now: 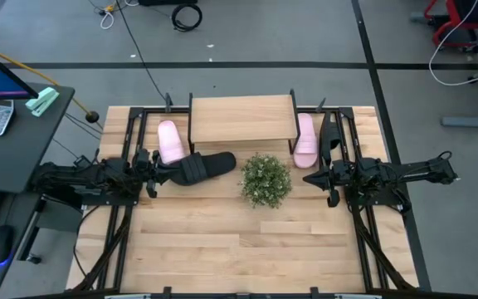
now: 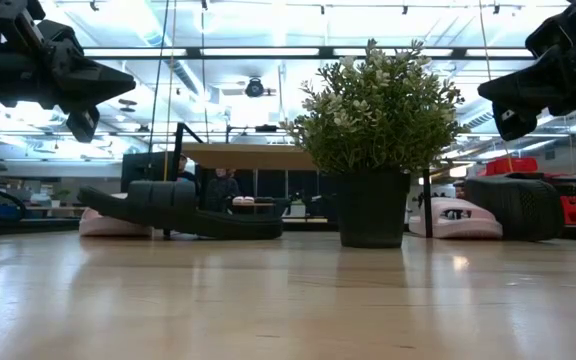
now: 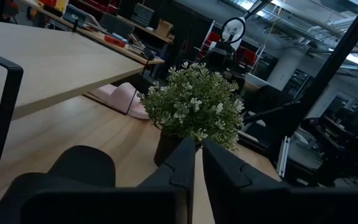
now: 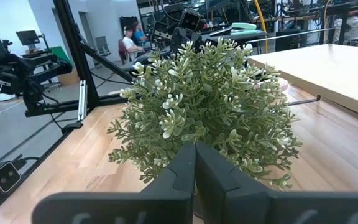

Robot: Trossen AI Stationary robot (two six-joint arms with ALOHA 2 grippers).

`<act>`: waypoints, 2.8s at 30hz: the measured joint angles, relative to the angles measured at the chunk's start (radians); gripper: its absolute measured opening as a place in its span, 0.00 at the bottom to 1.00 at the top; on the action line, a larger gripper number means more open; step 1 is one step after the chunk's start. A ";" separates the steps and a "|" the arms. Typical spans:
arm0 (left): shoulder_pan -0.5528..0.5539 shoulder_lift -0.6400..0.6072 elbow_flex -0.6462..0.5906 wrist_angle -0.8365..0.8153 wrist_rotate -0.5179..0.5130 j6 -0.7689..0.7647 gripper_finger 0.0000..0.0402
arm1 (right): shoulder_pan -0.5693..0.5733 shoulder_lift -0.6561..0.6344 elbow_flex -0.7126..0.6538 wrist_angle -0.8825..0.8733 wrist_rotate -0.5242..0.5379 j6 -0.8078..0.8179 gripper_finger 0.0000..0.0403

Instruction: Pick and place slides into the shelf

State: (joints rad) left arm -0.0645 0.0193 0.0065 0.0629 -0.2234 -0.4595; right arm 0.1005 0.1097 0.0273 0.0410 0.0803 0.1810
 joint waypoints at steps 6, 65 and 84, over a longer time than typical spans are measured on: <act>0.000 0.000 0.000 0.000 0.000 0.000 0.09 | 0.000 0.000 0.000 0.000 0.000 0.000 0.04; 0.001 0.439 0.428 0.051 -0.430 0.254 0.04 | -0.270 0.109 0.465 -0.158 0.142 0.034 0.04; 0.000 0.634 0.836 -1.151 -0.313 -1.030 0.07 | -0.367 0.457 0.875 -0.595 0.140 0.027 0.04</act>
State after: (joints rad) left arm -0.0647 0.6537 0.8430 -1.0879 -0.5368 -1.4895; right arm -0.2665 0.5667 0.9024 -0.5541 0.2203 0.2085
